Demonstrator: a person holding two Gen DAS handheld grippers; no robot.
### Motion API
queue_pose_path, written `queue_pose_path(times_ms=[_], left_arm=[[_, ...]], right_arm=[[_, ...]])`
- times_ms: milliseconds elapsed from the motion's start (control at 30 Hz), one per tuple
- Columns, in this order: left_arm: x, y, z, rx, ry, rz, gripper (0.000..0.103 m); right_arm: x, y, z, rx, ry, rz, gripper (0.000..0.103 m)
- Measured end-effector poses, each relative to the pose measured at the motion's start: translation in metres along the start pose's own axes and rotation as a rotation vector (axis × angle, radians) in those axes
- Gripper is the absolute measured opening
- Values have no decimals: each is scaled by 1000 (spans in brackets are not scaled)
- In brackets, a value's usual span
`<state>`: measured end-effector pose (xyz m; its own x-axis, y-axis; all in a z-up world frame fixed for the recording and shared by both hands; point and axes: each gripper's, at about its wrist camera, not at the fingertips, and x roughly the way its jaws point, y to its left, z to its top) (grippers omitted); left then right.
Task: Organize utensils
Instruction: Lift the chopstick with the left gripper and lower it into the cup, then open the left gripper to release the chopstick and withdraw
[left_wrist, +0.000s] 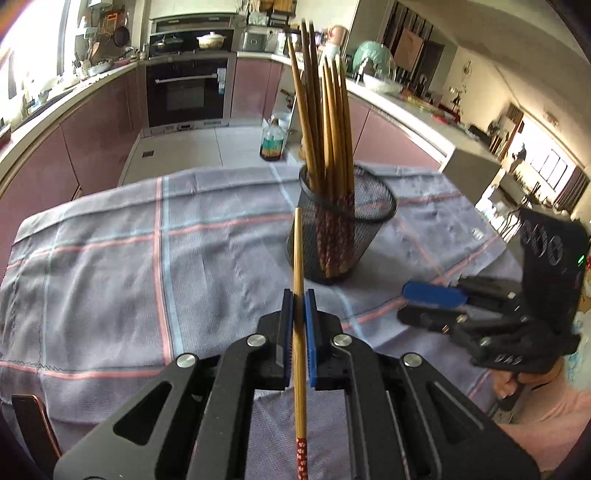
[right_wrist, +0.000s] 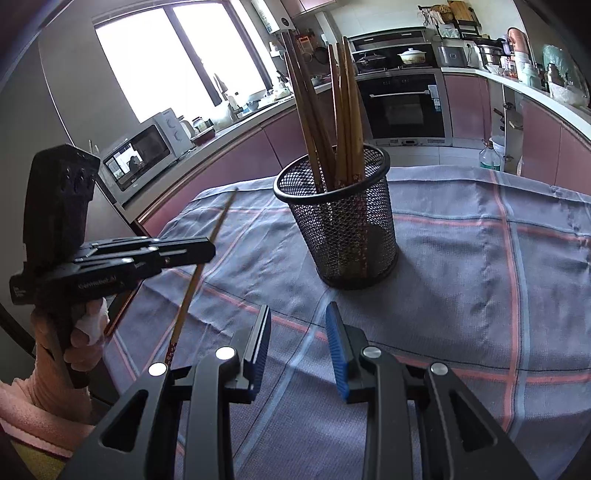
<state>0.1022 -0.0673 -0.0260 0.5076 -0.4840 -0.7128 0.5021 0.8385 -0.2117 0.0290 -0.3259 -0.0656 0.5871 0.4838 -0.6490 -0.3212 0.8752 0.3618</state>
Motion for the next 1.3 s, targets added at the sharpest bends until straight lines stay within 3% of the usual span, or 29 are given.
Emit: queue_pose_path(times_ms=[267, 633, 933, 1200, 1300], left_arm=[[-57, -5, 44, -22, -178, -68, 6], [-111, -7, 101, -31, -338, -109, 6], [-108, -10, 124, -37, -337, -103, 6], [-61, -8, 141, -67, -242, -89, 6], [-53, -6, 143, -82, -224, -126, 6]], right_arm=[[-4, -4, -2, 13, -7, -2, 28], [-5, -9, -4, 27, -6, -5, 28], [-4, -10, -7, 37, -4, -3, 29], [-3, -9, -9, 34, 0, 6, 29], [-3, -9, -10, 34, 2, 8, 28]])
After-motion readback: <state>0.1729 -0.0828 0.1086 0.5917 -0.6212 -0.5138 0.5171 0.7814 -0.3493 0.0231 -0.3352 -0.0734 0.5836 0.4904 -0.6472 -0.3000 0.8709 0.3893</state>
